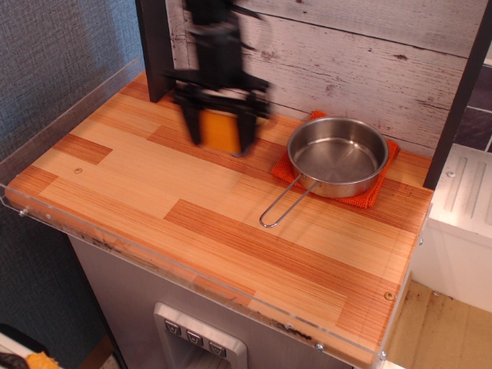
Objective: Move cheese to pot
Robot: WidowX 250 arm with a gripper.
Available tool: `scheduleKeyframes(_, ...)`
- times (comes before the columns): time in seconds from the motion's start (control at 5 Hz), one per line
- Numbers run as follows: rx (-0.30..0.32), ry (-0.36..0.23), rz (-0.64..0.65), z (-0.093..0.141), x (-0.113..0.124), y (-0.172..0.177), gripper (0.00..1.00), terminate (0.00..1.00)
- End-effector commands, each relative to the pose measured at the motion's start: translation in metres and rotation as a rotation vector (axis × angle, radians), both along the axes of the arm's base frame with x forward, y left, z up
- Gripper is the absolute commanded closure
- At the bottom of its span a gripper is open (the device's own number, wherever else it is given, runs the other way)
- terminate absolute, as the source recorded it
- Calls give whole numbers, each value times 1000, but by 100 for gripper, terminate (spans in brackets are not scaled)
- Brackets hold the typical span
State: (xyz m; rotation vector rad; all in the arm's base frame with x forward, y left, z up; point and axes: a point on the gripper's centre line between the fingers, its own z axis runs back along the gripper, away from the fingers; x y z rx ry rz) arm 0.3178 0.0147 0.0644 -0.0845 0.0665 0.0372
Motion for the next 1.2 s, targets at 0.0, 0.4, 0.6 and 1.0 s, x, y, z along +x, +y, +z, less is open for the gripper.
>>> scheduleKeyframes(0.0, 74, -79, 3, 4, 27, -49, 100, 0)
scheduleKeyframes(0.4, 69, -116, 47, 14, 29, -48, 0, 0)
scheduleKeyframes(0.6, 20, -158, 59, 28, 25, -38, 0, 0)
scheduleKeyframes(1.0, 15, -259, 95, 85, -16, 26, 0, 0)
